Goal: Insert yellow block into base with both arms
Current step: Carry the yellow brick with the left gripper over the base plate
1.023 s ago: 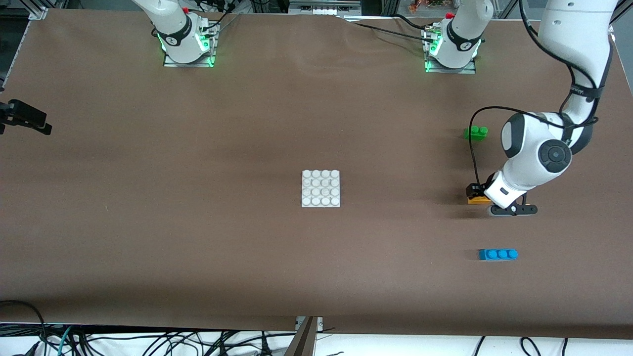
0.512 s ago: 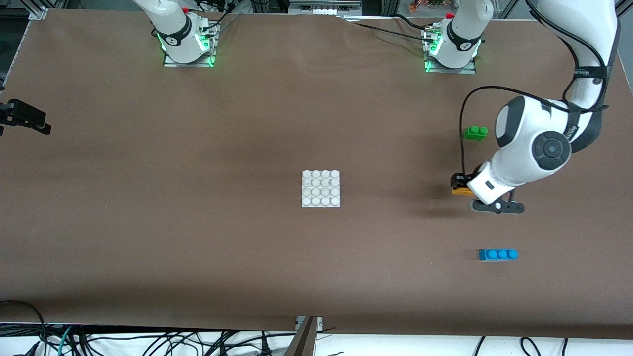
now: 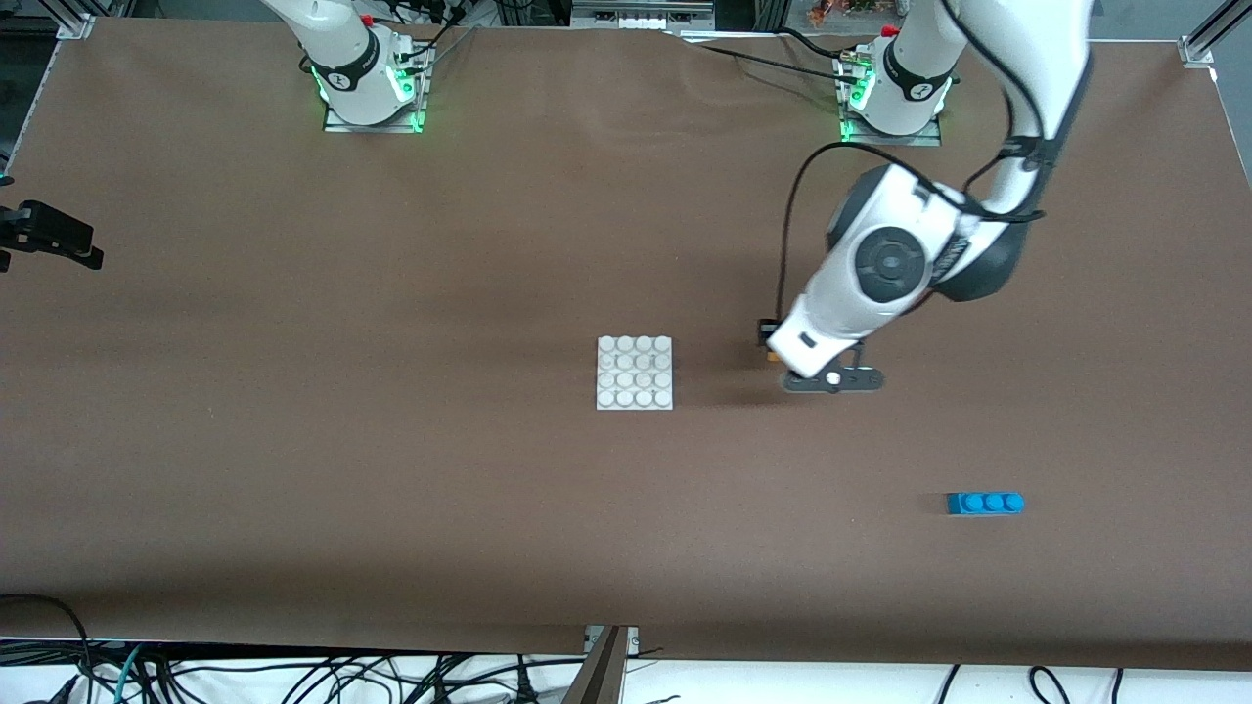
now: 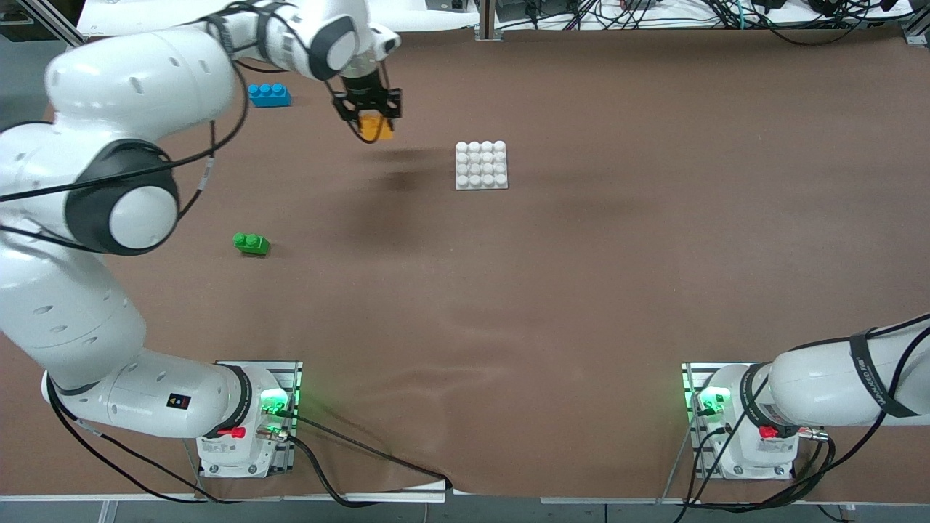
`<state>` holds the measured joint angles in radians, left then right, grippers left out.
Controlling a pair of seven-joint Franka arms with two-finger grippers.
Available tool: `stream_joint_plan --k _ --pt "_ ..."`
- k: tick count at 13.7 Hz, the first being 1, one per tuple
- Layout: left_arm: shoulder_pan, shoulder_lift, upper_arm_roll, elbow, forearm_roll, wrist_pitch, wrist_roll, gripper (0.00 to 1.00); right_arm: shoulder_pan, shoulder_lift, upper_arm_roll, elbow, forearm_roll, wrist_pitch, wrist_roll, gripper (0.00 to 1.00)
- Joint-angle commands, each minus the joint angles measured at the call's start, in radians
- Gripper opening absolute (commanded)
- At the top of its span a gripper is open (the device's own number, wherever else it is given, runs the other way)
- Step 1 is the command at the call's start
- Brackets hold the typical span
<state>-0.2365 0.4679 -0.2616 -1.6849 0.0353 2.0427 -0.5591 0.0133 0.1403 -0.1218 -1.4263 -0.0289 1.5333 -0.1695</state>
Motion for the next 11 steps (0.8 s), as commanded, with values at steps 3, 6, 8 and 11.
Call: stream_joint_plan --k 3,6,8,11 --pt "-0.130 0.214 0.010 0.265 -0.066 -0.026 -0.082 0.33 -0.015 -0.005 0.019 -0.010 -0.011 0.011 -0.015 1.00" --pt "-0.162 0.268 0.012 0.345 -0.089 -0.024 -0.131 0.33 -0.015 -0.005 0.018 -0.011 -0.009 0.011 -0.016 1.00" --pt "-0.216 0.291 0.019 0.358 -0.087 -0.021 -0.182 0.34 -0.015 -0.004 0.019 -0.011 -0.011 0.011 -0.015 1.00" --pt "-0.274 0.348 0.025 0.416 -0.080 -0.019 -0.232 0.33 -0.015 -0.004 0.018 -0.011 -0.009 0.011 -0.011 1.00"
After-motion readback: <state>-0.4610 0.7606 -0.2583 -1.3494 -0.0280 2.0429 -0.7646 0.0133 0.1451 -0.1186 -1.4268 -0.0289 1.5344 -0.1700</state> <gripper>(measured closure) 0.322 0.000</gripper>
